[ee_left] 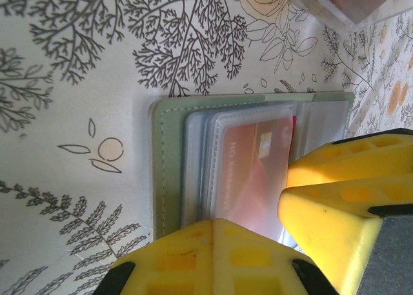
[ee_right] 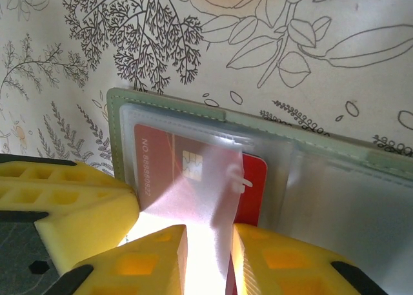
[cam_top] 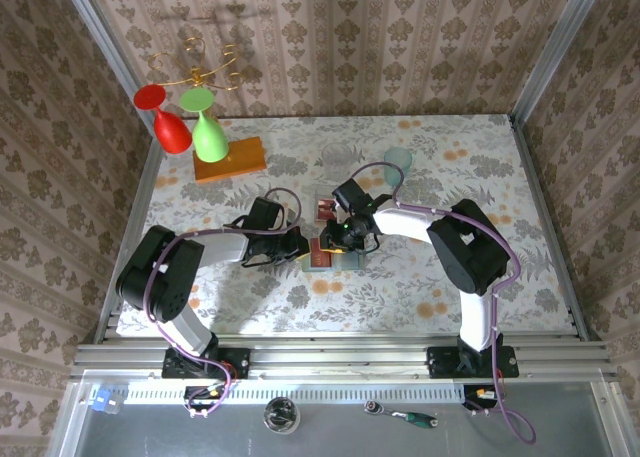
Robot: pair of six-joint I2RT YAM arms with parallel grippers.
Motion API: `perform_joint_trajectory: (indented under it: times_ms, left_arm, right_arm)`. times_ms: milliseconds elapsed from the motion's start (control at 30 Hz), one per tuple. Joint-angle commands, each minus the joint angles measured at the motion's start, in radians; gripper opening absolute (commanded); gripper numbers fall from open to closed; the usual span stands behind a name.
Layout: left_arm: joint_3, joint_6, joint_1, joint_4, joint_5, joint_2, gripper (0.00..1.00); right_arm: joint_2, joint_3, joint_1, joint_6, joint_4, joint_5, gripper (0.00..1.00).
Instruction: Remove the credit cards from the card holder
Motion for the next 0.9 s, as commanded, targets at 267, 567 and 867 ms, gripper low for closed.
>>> perform_joint_trajectory:
  times_ms: [267,567,867]
  left_arm:
    - [0.009,0.022,0.003,-0.042,-0.008,0.014,0.02]
    - [0.016,0.027,0.004,-0.052,-0.008,0.009,0.02]
    - [0.053,0.045,0.004,-0.093,-0.009,-0.02,0.02]
  right_arm:
    - [-0.028,0.012,0.006,-0.047,-0.103,0.115,0.29]
    - [-0.036,0.014,0.007,-0.067,-0.122,0.13,0.29]
    - [-0.062,0.001,0.004,-0.066,-0.111,0.122,0.29]
